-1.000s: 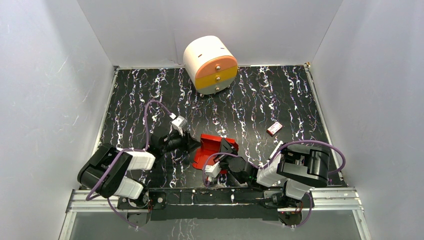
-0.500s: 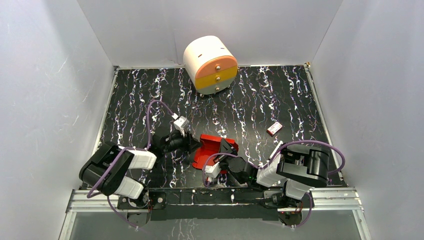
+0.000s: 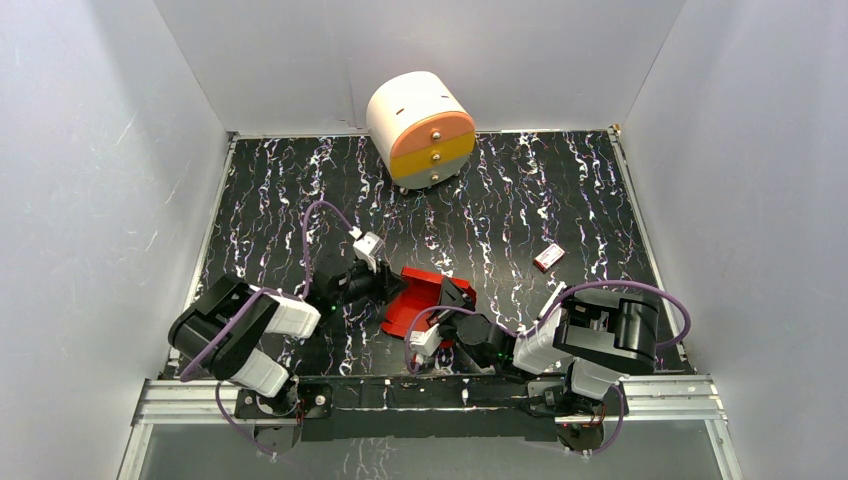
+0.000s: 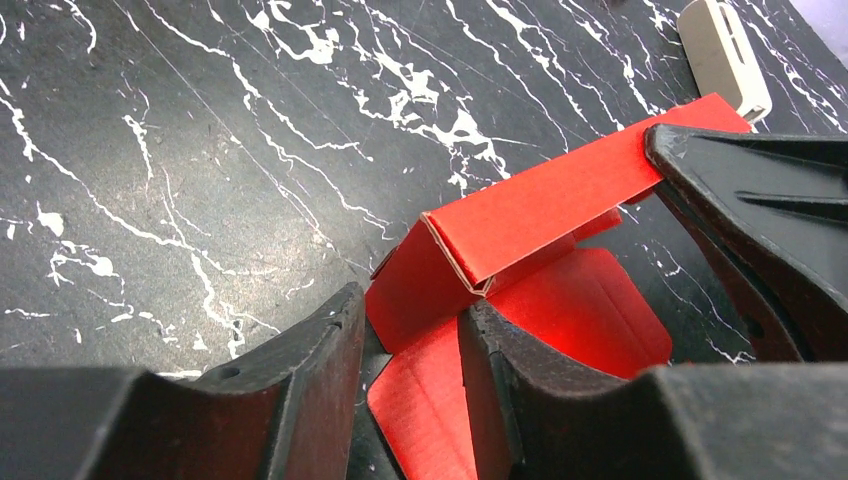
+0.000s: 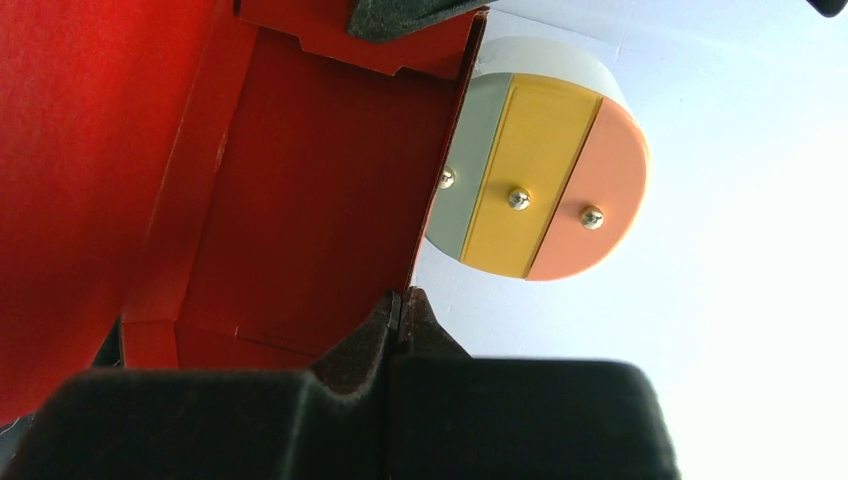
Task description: Fold the paper box
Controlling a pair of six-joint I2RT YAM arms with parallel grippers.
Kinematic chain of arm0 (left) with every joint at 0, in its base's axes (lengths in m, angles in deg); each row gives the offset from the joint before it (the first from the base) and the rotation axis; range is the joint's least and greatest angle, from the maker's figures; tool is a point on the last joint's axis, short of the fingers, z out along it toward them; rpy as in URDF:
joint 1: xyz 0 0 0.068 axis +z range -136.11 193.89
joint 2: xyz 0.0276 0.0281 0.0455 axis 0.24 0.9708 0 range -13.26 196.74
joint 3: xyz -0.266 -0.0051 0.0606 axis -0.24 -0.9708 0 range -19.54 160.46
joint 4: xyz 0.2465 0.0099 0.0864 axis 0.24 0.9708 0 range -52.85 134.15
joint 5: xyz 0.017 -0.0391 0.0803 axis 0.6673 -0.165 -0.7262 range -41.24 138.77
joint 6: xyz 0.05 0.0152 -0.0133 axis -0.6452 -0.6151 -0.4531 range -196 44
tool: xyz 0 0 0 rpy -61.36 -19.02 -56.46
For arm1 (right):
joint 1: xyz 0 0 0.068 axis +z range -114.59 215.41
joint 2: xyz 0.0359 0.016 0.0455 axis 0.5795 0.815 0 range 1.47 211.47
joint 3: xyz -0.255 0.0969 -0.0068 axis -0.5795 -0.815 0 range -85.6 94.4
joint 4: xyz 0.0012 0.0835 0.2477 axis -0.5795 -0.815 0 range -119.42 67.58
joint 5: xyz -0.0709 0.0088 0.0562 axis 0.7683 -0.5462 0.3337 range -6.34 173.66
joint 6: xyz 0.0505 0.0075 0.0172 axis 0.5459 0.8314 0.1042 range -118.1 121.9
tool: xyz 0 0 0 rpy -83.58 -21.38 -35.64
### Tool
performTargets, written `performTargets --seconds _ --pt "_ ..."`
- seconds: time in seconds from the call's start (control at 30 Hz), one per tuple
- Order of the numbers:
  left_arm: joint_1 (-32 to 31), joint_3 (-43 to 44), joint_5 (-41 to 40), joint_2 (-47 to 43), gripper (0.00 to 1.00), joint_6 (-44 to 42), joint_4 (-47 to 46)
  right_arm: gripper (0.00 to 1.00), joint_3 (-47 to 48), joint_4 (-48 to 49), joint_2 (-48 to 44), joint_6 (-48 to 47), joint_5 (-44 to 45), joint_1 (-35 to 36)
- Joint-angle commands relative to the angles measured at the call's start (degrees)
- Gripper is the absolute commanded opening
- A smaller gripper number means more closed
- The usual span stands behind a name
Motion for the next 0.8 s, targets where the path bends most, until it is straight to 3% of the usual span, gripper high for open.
performTargets --seconds 0.0,0.77 --pt "-0.87 0.26 -7.17 1.64 0.36 -2.36 -8.08 0.00 -0.27 -5.40 -0.67 2.03 -5.42 0.80" --pt "-6.94 0.25 -30.88 14.59 0.14 -3.72 -27.29 0.00 1.29 -10.34 -0.73 4.92 -6.41 0.80"
